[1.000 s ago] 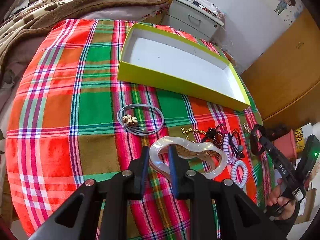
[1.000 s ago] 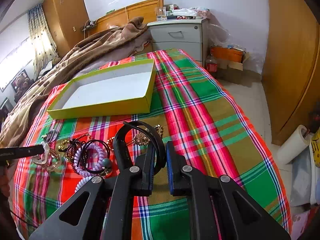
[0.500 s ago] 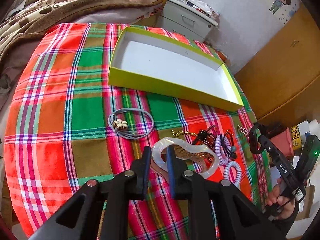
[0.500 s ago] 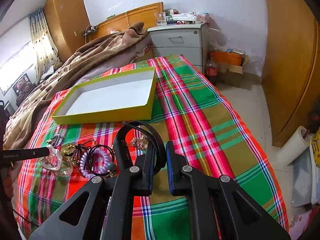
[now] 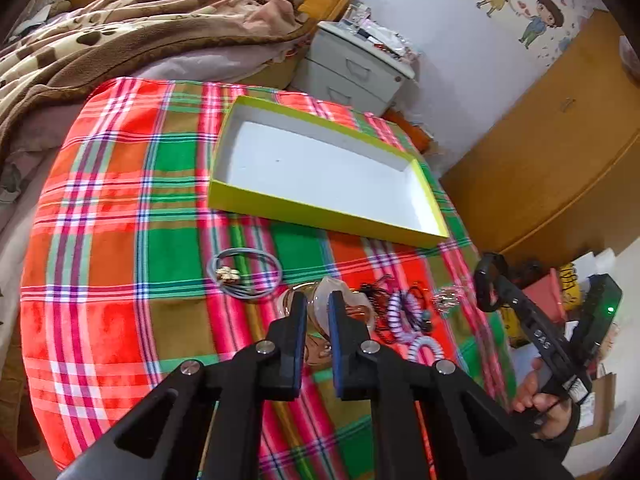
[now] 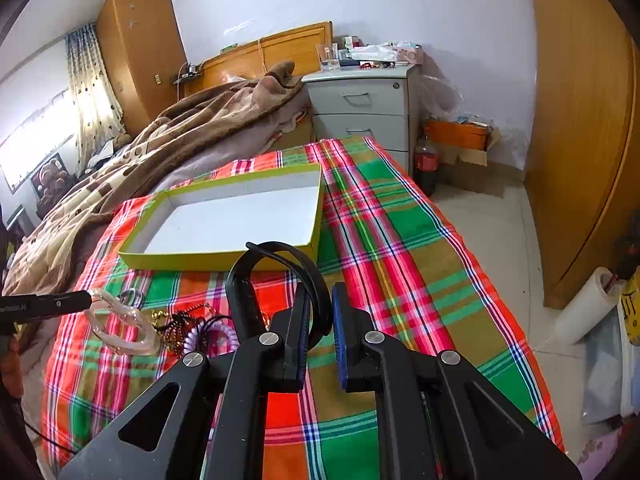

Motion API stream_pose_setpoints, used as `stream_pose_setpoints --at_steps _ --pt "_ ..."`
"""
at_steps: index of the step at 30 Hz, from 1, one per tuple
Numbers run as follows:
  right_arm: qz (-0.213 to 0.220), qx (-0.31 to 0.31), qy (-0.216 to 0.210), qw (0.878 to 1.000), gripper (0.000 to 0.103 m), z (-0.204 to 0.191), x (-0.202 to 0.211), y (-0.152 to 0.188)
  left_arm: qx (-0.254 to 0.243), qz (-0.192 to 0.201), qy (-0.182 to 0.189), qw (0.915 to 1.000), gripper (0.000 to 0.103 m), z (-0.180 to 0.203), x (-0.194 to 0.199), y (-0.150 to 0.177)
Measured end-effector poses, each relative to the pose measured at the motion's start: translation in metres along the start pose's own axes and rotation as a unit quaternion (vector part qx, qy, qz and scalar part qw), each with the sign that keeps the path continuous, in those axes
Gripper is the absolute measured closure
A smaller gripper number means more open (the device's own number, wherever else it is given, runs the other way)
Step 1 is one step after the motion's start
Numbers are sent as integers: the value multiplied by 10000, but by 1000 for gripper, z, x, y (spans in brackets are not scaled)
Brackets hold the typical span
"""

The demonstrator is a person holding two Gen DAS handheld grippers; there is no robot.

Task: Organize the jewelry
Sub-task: 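Close the left tool on the clear-and-gold hair claw clip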

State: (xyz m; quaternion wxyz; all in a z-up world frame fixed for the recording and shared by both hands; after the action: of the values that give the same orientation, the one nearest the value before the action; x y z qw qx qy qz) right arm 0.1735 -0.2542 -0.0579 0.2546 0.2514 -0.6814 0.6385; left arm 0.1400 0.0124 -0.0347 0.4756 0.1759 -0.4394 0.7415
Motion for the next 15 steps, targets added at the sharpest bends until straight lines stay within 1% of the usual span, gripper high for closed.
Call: stream_pose_setpoints --at_steps 1,3,6,12,15 --pt "11 18 -9 10000 92 -1 0 -1 1 -8 2 10000 92 1 0 0" --pt "36 40 -33 10000 92 -3 1 -3 -46 23 160 9999 93 10 3 -1" --pt "84 17 -99 9999 92 -4 2 -7 -123 99 228 9996 95 18 9 -5" --pt "127 42 -106 9999 92 -8 1 -16 -292 263 238 9989 96 29 16 -17" --pt "161 88 -143 9997 92 -14 0 -23 -227 278 392 9986 96 32 17 -23"
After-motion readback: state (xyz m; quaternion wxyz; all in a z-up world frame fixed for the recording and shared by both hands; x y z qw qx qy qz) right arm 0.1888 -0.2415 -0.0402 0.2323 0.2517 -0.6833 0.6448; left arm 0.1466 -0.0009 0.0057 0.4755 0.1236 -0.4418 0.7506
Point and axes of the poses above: each gripper's, at about its wrist camera, not at the fingertips, and x roughly against the way its jaws point, z to its right, y to its underside, the point moved 8 cm from there along -x, roughly the way its jaws point, and after that the axes turned 9 degrees about y, right-handed, at the moved point
